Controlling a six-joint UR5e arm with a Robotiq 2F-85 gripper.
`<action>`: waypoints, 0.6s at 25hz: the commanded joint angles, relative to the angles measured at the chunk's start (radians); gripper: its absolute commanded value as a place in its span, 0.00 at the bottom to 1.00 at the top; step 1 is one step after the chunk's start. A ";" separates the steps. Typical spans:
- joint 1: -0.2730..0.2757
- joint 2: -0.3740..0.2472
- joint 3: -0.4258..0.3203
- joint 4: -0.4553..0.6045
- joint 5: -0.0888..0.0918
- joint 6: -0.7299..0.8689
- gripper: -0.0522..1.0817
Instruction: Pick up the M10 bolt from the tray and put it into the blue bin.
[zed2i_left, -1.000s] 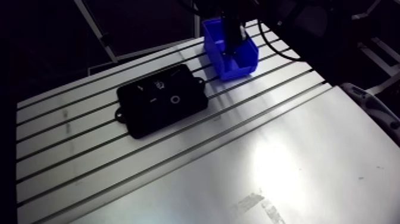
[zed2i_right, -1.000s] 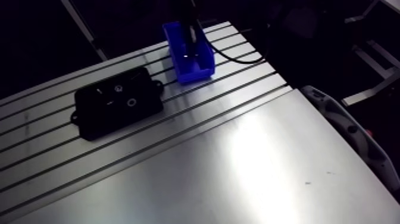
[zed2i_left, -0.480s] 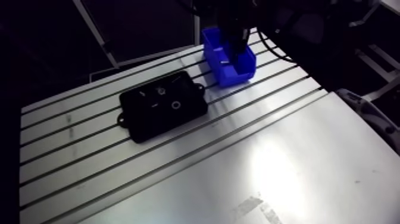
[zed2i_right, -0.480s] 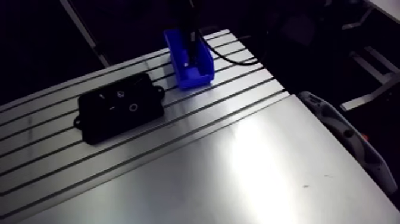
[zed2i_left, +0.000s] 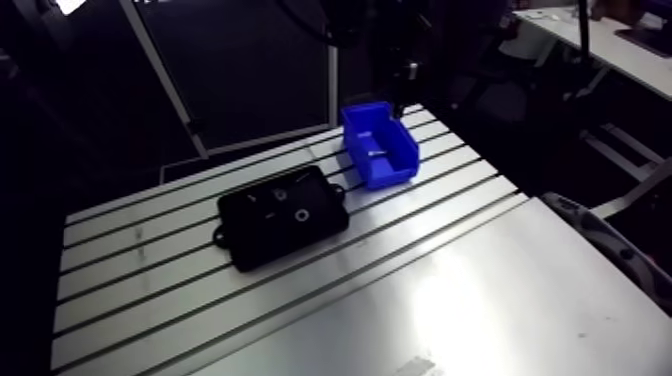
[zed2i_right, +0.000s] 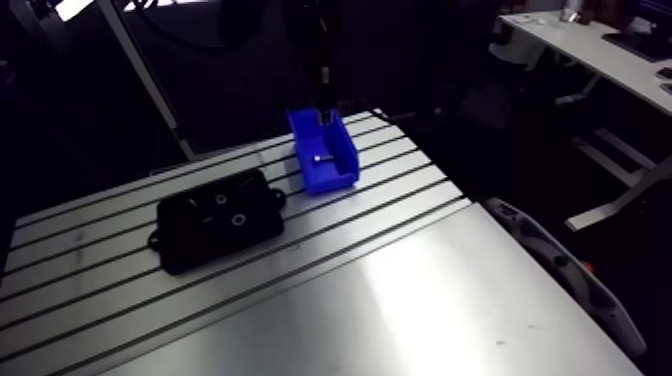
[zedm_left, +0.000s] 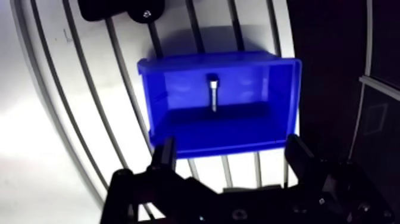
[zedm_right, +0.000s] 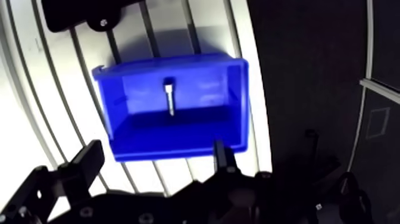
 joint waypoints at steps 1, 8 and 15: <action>0.006 -0.119 -0.013 0.155 -0.027 0.213 0.06; 0.052 -0.211 -0.098 0.458 -0.027 0.619 0.05; 0.111 -0.271 -0.144 0.612 -0.024 1.084 0.05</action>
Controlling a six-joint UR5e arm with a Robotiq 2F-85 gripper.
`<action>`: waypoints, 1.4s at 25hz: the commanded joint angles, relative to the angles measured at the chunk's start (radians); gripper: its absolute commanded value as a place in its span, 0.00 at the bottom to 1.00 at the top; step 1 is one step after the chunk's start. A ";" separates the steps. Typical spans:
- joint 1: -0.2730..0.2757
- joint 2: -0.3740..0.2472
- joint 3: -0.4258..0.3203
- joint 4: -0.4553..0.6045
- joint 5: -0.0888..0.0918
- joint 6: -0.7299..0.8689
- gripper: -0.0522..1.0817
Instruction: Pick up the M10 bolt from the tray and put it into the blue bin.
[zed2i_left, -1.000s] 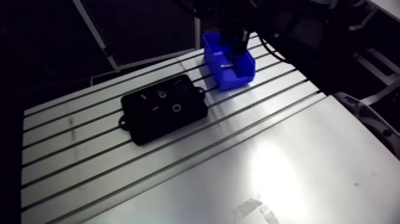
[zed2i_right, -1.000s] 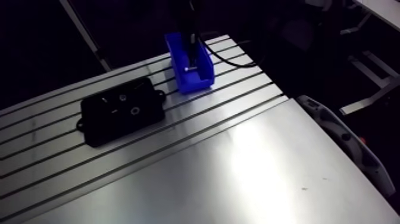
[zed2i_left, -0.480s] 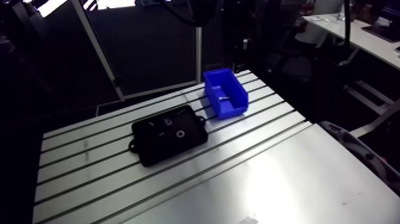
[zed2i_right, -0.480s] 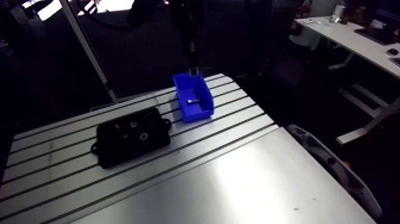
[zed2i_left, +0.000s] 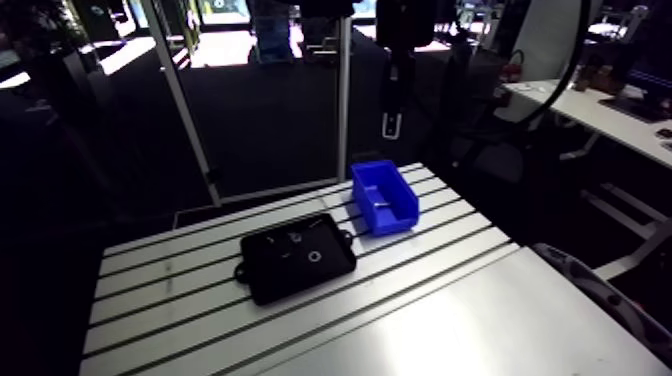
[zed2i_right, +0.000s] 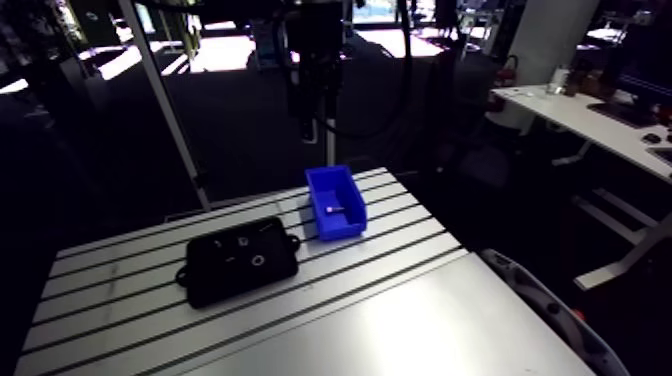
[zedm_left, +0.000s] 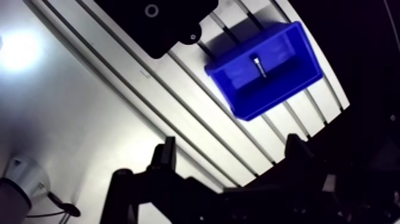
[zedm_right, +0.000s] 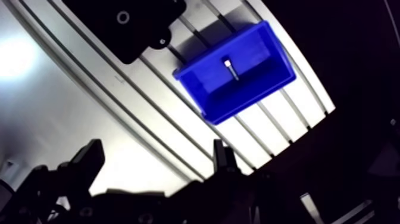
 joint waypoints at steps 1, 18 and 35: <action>0.077 -0.088 -0.063 0.234 0.003 0.568 0.05; 0.214 -0.182 -0.135 0.294 0.041 1.041 0.05; 0.212 -0.171 -0.162 0.293 0.057 1.045 0.05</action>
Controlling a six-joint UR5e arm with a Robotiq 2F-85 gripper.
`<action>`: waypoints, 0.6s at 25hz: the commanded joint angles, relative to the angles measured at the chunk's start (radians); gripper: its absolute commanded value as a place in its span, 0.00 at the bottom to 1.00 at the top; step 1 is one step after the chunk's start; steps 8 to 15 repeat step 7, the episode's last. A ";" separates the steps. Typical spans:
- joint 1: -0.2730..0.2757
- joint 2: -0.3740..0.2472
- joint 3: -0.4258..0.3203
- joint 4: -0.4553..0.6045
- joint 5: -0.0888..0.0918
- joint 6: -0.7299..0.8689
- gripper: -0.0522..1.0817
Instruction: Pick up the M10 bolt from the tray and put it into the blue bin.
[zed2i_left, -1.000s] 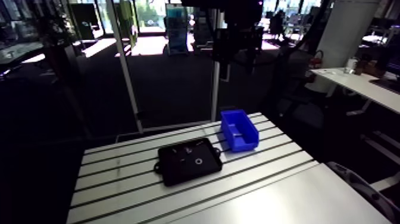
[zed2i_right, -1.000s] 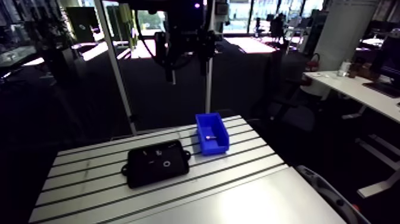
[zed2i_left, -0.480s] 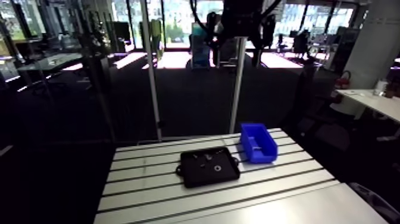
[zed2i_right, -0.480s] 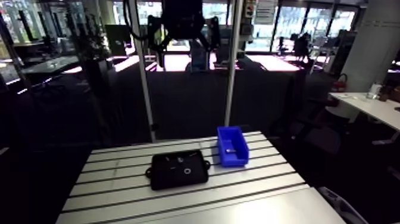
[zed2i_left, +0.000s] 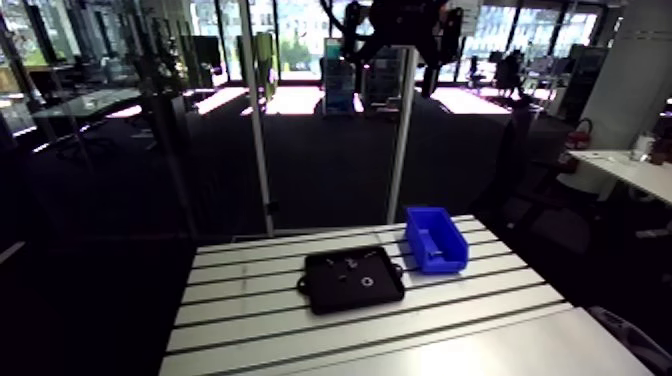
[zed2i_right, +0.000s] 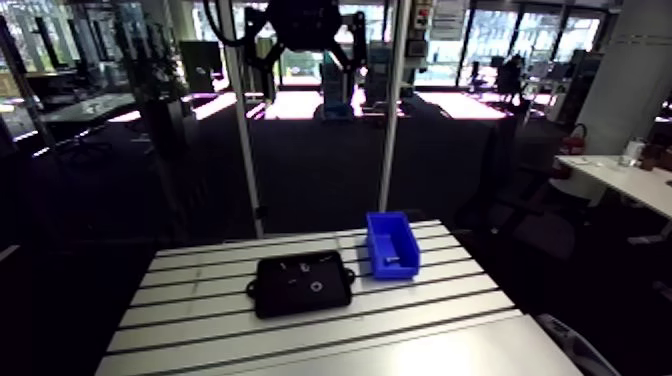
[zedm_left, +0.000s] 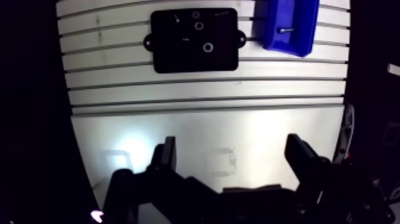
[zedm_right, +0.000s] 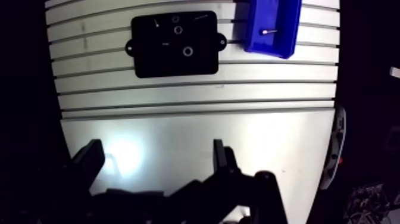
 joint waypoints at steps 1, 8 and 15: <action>-0.001 -0.001 0.002 0.001 0.003 0.000 0.05; -0.001 -0.001 0.011 0.000 0.003 0.002 0.05; -0.001 -0.001 0.011 0.000 0.003 0.002 0.05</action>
